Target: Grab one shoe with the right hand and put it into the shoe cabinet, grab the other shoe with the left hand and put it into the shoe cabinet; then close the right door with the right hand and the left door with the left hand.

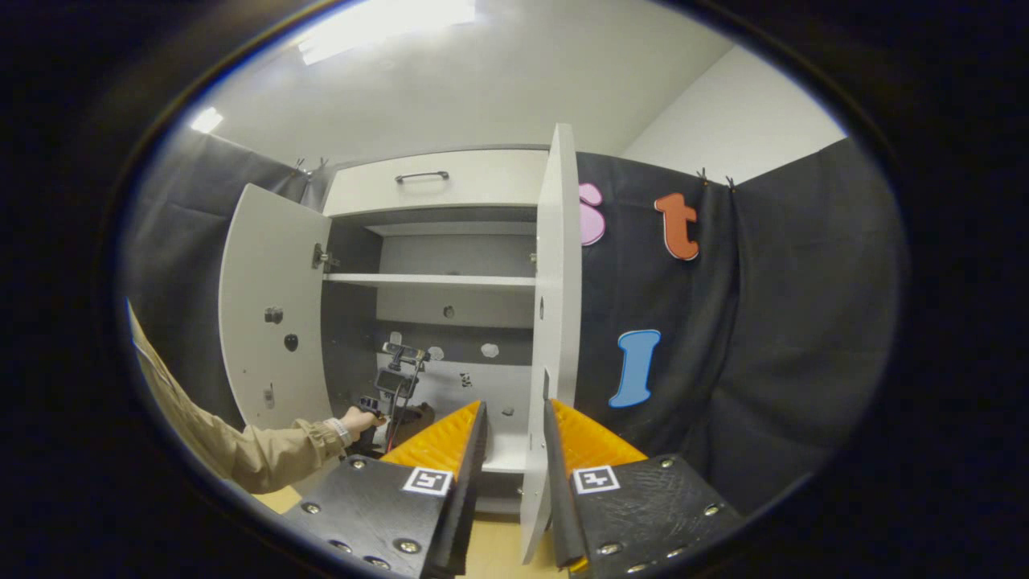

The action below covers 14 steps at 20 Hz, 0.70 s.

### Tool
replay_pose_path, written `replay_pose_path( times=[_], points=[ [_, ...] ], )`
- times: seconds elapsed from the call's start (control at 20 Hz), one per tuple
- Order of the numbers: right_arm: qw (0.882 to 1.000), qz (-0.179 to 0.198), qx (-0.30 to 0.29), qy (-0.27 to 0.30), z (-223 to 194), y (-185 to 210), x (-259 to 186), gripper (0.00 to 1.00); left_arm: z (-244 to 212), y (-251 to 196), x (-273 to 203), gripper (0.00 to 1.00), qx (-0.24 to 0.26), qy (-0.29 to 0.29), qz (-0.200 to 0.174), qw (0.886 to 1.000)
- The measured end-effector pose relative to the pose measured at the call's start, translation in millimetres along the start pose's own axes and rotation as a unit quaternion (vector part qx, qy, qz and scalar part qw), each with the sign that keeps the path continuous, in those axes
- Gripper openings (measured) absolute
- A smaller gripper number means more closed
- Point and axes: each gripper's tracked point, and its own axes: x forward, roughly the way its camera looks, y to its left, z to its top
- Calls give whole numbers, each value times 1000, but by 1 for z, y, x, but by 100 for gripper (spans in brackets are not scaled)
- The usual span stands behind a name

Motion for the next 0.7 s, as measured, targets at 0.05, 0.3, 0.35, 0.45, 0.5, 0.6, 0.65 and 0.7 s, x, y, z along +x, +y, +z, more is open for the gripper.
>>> replay_pose_path(
  times=[0.05,0.3,0.35,0.45,0.5,0.6,0.65,0.7],
  points=[
    [1000,2,3,-1,0,-4,-2,40,1,0,-9,34,1,-3,-2,1000],
    [1000,1,3,-4,-6,-33,-10,41,25,-3,-83,34,14,-71,-8,997],
    [1000,0,2,-3,-8,-40,-11,41,30,-4,-104,34,11,-86,-13,996],
    [1000,0,1,2,-15,-58,-9,40,35,-10,-146,34,1,-112,-24,993],
    [1000,1,-1,5,-20,-65,-5,40,37,-13,-169,34,0,-126,-29,992],
    [1000,10,-3,15,-31,-75,0,40,35,-16,-212,37,7,-148,-37,988],
    [1000,18,-4,18,-36,-79,3,40,32,-16,-231,34,13,-156,-37,987],
    [999,26,-6,22,-43,-81,7,40,30,-17,-253,30,16,-166,-37,985]
  ],
)
